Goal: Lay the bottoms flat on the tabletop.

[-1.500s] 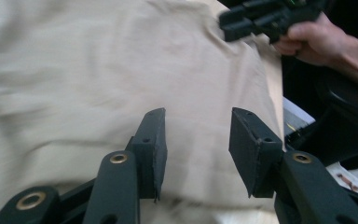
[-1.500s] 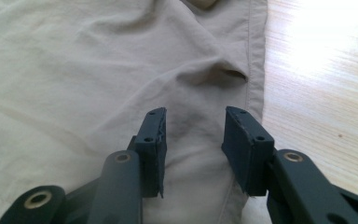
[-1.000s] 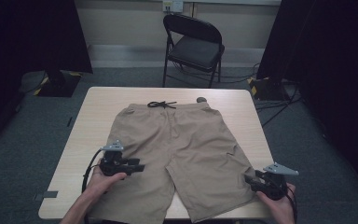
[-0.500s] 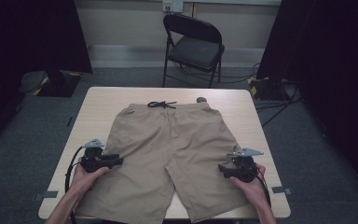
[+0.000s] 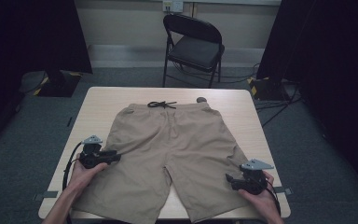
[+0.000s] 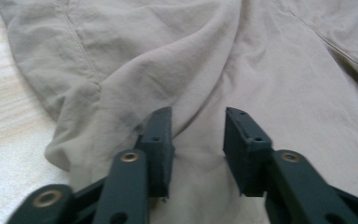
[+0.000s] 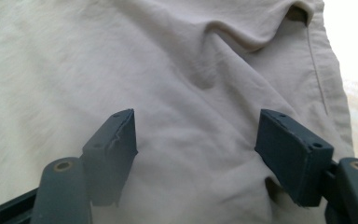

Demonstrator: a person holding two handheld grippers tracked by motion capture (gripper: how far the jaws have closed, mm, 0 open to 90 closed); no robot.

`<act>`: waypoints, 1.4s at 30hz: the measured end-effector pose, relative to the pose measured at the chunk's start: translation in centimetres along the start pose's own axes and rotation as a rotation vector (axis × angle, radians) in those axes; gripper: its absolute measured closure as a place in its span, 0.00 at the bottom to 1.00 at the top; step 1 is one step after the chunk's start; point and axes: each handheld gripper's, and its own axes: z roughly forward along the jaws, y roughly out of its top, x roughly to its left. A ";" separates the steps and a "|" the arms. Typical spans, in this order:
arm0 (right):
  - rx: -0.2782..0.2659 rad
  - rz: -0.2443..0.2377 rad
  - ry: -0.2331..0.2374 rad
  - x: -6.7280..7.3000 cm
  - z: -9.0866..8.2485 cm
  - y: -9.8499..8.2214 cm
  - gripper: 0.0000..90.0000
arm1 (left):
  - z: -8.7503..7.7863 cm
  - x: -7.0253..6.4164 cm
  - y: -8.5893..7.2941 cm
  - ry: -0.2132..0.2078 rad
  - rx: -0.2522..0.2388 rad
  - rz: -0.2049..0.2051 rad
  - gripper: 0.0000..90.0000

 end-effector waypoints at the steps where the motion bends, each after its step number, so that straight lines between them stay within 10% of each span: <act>1: 0.003 0.005 -0.001 0.2 -0.2 -0.1 0.32 | 0.0 -0.4 -0.2 0.006 -0.008 0.001 0.61; 15: 0.003 0.100 0.013 -0.4 -0.7 1.4 0.27 | -3.5 -1.5 -2.0 -0.015 -0.034 -0.038 0.43; 21: -0.068 0.151 -0.021 -2.0 -0.6 3.3 0.23 | -5.1 -0.8 -1.2 0.083 -0.053 -0.047 0.41; 27: -0.018 0.192 -0.090 -3.3 0.1 1.5 0.22 | -6.7 0.6 -3.4 0.148 -0.047 -0.107 0.37; 42: -0.009 0.193 -0.129 -3.9 0.2 0.1 0.22 | -6.0 0.6 -4.6 0.159 -0.010 -0.080 0.28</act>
